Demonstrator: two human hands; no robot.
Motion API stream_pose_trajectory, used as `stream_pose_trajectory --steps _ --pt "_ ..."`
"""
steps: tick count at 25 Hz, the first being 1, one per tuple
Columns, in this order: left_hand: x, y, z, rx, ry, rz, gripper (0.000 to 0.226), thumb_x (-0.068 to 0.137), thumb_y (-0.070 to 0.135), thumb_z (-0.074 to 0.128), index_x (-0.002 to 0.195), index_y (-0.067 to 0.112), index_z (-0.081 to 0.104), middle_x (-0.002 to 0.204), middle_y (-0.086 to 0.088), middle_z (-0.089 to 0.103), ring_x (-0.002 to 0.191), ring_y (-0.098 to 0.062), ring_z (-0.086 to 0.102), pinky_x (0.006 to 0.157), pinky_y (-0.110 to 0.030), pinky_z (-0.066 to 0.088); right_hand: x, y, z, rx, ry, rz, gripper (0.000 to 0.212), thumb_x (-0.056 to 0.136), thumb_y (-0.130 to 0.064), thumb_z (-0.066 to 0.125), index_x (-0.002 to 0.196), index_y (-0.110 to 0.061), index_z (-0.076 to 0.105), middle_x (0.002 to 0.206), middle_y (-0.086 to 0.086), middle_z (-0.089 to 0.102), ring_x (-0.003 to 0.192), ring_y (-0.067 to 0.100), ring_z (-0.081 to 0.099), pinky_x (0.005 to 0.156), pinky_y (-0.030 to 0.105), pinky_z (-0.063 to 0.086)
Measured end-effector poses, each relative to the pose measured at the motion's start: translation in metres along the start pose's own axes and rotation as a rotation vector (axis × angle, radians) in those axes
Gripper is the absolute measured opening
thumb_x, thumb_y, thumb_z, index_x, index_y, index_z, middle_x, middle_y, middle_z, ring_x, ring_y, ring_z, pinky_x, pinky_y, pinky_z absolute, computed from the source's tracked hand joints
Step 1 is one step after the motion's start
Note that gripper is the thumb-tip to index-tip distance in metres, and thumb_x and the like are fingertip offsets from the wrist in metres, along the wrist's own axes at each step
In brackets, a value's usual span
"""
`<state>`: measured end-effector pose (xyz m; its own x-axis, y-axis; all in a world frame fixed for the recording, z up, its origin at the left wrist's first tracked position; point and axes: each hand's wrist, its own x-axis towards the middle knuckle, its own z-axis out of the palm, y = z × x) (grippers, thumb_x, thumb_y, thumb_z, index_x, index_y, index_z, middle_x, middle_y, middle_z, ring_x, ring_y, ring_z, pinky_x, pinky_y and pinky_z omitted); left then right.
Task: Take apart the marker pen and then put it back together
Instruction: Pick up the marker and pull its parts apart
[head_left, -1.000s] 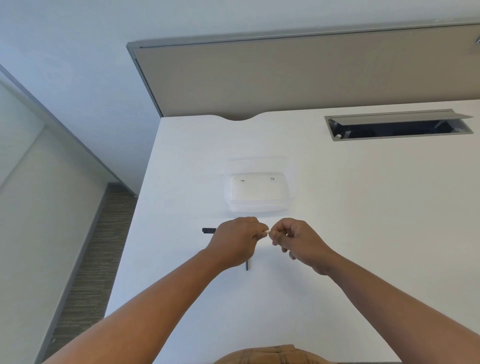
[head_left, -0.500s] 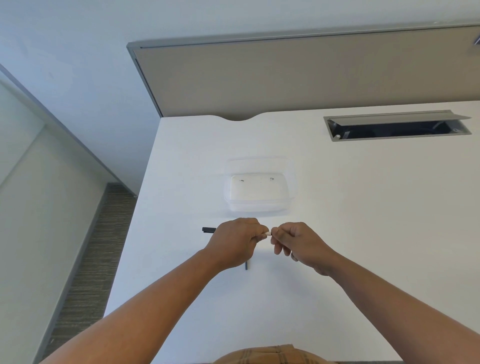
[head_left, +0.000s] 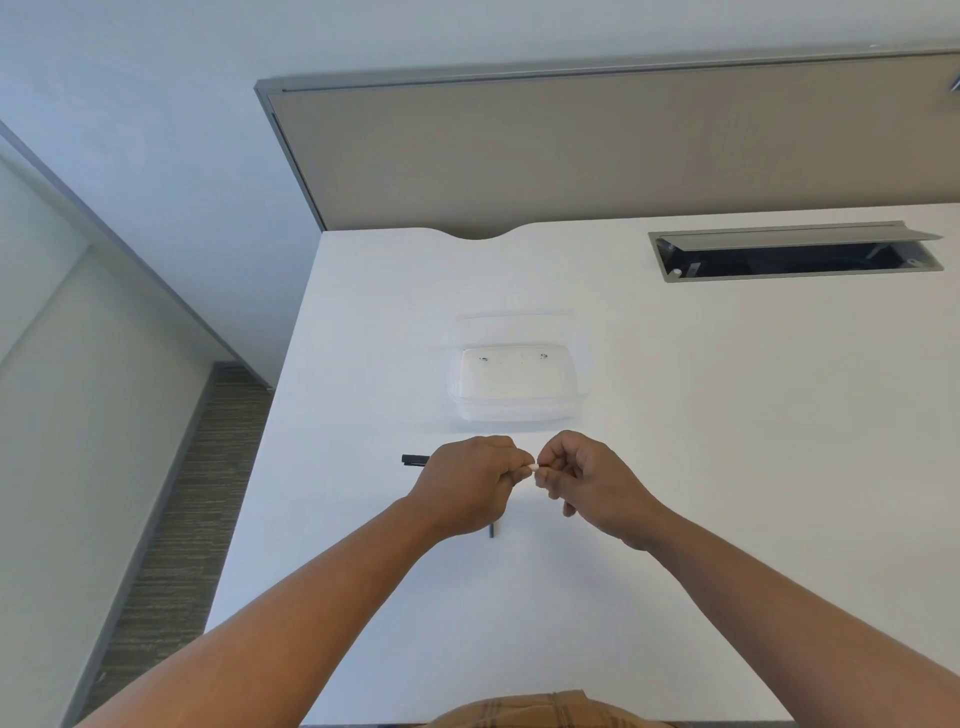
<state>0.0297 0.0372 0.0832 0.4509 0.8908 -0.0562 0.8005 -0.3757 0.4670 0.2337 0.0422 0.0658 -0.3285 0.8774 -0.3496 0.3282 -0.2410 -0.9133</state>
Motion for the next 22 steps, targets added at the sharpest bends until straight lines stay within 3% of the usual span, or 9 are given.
stream_pose_trajectory --steps 3,8,12,22 --pt "0.0009 -0.0015 -0.0007 0.002 0.011 -0.008 0.028 0.102 0.032 0.045 0.1 0.024 0.071 0.085 0.008 0.063 0.079 -0.017 0.057 0.064 -0.039 0.052 0.0013 -0.0026 -0.0001 0.008 -0.04 0.09 0.03 0.097 -0.041 0.061 0.09 -0.013 0.07 0.077 -0.001 0.075 0.063 0.011 0.063 0.054 0.026 0.05" --pt "0.0016 -0.0009 -0.002 0.003 -0.004 0.0 0.029 0.103 0.035 0.043 0.1 0.025 0.07 0.085 0.008 0.061 0.079 -0.017 0.057 0.064 -0.04 0.051 -0.0002 -0.0007 0.0014 -0.035 0.043 -0.02 0.011 0.095 -0.021 0.065 0.085 -0.019 0.07 0.08 -0.001 0.077 0.065 0.008 0.067 0.055 0.022 0.051" --pt "0.0008 -0.0016 -0.0007 0.011 -0.007 -0.002 0.03 0.103 0.035 0.042 0.099 0.024 0.07 0.084 0.008 0.06 0.077 -0.017 0.057 0.063 -0.038 0.051 0.0 0.0002 0.0004 0.003 0.001 0.057 0.024 0.099 -0.032 0.059 0.087 -0.016 0.072 0.081 0.001 0.077 0.061 0.011 0.066 0.052 0.024 0.048" --pt "0.0016 -0.0033 0.0009 0.043 -0.037 0.011 0.029 0.101 0.038 0.038 0.091 0.026 0.063 0.076 0.005 0.054 0.07 -0.018 0.052 0.057 -0.033 0.046 -0.0024 0.0043 0.0021 -0.137 0.057 -0.102 0.021 0.096 -0.011 0.062 0.083 -0.026 0.07 0.081 -0.008 0.075 0.066 0.005 0.067 0.062 0.018 0.052"
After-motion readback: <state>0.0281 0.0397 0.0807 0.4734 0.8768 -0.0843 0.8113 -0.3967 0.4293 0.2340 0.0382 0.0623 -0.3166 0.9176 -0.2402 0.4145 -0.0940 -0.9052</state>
